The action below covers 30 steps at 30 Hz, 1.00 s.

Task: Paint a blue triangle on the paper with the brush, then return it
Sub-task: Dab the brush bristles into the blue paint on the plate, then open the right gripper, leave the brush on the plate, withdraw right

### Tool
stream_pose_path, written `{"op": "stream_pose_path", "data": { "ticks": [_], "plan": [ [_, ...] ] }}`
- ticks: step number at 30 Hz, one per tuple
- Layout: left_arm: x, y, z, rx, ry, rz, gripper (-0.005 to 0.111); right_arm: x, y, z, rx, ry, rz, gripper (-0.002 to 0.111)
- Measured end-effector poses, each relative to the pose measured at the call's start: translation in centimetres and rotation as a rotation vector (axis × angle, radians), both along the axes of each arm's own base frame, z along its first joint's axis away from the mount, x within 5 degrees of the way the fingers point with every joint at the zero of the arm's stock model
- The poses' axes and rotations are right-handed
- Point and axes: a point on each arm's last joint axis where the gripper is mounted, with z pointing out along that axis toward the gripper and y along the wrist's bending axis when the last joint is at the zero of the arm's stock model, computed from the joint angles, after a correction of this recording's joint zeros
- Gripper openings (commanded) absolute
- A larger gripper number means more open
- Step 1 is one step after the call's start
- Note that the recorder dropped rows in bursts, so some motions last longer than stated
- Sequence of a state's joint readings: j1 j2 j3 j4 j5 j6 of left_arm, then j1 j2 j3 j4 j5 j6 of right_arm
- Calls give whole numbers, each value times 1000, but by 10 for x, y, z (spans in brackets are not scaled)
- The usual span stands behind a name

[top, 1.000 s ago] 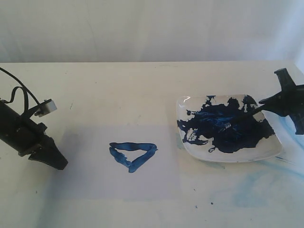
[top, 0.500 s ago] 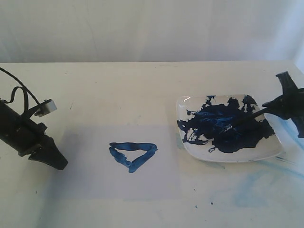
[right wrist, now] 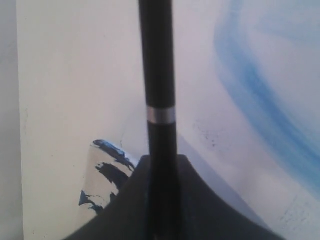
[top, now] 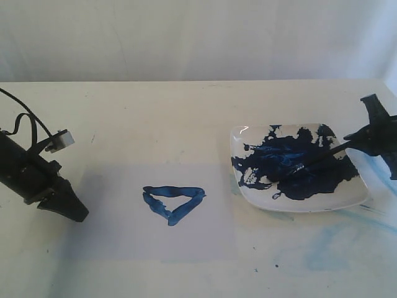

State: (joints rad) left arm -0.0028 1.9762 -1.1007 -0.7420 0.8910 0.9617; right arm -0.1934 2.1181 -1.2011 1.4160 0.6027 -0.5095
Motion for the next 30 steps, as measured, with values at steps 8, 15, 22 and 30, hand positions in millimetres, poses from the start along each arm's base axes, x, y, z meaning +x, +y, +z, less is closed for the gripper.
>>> {"op": "stream_pose_path", "data": {
  "ticks": [8, 15, 22, 30],
  "plan": [
    [0, 0, 0, 0, 0, 0, 0, 3, 13, -2, -26, -1, -5, 0],
    [0, 0, 0, 0, 0, 0, 0, 3, 13, -2, -33, -2, -11, 3],
    [0, 0, 0, 0, 0, 0, 0, 3, 13, -2, -36, -2, -13, 18],
    [0, 0, 0, 0, 0, 0, 0, 4, 13, -2, -38, -2, -14, 32]
  ]
}}
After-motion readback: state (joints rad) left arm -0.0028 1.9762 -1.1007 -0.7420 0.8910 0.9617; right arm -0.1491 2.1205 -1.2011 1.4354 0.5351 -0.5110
